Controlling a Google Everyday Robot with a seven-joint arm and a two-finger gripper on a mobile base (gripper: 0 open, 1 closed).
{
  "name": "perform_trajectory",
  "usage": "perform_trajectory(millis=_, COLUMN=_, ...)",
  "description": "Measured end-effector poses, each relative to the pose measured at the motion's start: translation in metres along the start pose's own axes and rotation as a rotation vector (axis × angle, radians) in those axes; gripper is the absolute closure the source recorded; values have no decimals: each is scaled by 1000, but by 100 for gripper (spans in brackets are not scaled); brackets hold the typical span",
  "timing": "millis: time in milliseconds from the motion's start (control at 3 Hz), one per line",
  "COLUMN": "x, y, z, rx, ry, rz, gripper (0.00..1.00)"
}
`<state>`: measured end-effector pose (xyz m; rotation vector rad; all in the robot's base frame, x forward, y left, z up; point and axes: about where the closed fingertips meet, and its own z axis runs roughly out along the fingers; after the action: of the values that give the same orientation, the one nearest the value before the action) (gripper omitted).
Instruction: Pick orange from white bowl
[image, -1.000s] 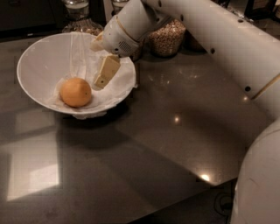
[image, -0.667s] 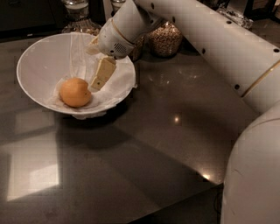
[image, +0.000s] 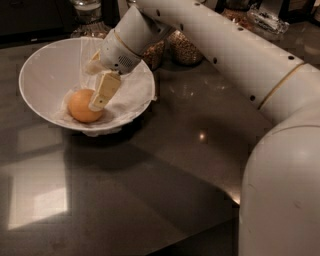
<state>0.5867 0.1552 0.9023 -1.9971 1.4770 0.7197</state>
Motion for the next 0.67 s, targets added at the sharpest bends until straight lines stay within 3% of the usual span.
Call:
perform_trajectory(millis=333, x=-2, y=3, z=18, rx=-45, ry=-6, rz=-2, gripper=29)
perform_trajectory(millis=667, x=-1, y=6, z=32, rx=-79, ry=-1, rz=3, gripper=28)
